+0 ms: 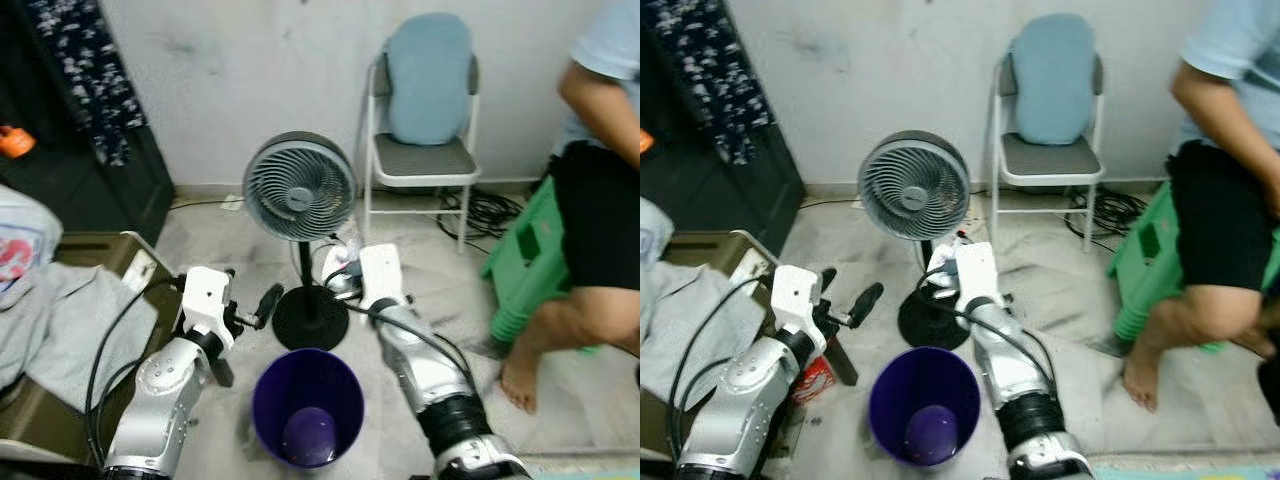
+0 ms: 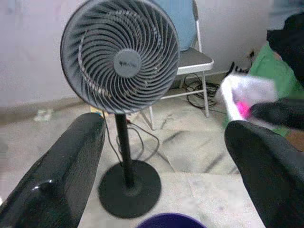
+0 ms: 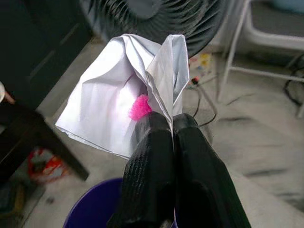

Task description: Clean up the room

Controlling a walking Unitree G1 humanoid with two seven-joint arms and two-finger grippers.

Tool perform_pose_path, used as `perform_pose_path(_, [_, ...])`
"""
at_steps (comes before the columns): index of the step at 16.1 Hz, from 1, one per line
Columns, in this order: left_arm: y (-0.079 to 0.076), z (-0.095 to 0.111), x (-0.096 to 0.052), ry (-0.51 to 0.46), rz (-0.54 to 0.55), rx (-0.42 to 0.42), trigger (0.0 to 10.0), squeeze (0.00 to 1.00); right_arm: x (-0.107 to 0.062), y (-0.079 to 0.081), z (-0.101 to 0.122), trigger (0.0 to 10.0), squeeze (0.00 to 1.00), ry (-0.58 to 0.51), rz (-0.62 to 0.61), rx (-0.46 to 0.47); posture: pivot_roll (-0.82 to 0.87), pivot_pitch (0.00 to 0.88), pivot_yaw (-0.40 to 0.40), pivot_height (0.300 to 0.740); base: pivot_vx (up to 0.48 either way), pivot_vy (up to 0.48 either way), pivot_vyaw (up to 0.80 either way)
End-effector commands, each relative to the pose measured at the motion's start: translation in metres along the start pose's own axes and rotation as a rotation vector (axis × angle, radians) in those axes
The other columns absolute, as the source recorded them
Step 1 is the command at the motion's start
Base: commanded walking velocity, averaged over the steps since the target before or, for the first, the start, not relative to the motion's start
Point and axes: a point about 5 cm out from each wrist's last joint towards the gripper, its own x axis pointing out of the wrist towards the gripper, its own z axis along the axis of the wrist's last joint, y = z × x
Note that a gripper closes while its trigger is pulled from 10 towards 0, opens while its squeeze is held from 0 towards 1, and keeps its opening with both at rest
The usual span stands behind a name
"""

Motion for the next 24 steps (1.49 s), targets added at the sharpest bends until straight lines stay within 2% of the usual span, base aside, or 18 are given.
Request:
perform_pose_path(1, [-0.007,-0.002,0.0,0.002,-0.059,0.076,10.0,0.0,0.004,0.006,-0.011,10.0,0.0,0.076,-0.037,0.031,-0.11,0.0,0.032,0.74,0.0,0.0,0.0])
perform_pose_path(6, [-0.016,0.012,0.006,-0.069,-0.167,0.185,10.0,0.0,0.006,0.019,-0.031,10.0,0.0,0.181,-0.055,0.031,-0.08,0.0,0.034,0.74,0.0,0.0,0.0])
perform_pose_path(9, [-0.015,0.017,-0.002,-0.06,-0.182,0.205,10.0,0.0,0.003,0.028,-0.047,10.0,0.0,0.237,-0.065,0.029,-0.07,0.008,0.049,0.74,0.0,0.0,0.0])
perform_pose_path(14, [-0.016,0.019,-0.015,-0.041,-0.201,0.219,10.0,0.0,0.003,0.024,-0.056,10.0,0.0,0.266,-0.13,0.041,-0.05,0.041,0.071,0.74,0.0,0.0,0.0])
perform_pose_path(15, [-0.014,0.019,-0.019,-0.04,-0.205,0.227,10.0,0.0,0.004,0.034,-0.051,10.0,0.0,0.241,-0.109,0.04,-0.05,0.055,0.08,0.74,0.0,0.0,0.0])
perform_pose_path(17, [-0.012,0.018,-0.021,-0.03,-0.207,0.23,10.0,0.0,0.005,0.044,-0.047,10.0,0.0,0.223,-0.082,0.044,-0.05,0.062,0.086,0.74,0.0,0.0,0.0])
perform_pose_path(19, [-0.012,0.019,-0.027,-0.012,-0.21,0.232,10.0,0.0,0.005,0.062,-0.04,10.0,0.0,0.195,-0.025,0.041,-0.04,0.07,0.094,0.74,0.0,0.0,0.0])
perform_pose_path(23, [-0.012,0.019,-0.031,0.003,-0.214,0.233,10.0,0.0,0.003,0.087,-0.034,10.0,0.0,0.176,0.062,0.04,-0.02,0.083,0.099,0.74,0.0,0.0,0.0])
perform_pose_path(24, [-0.012,0.019,-0.032,0.004,-0.215,0.234,10.0,0.0,0.002,0.089,-0.034,10.0,0.0,0.178,0.067,0.039,-0.02,0.084,0.101,0.74,0.0,0.0,0.0])
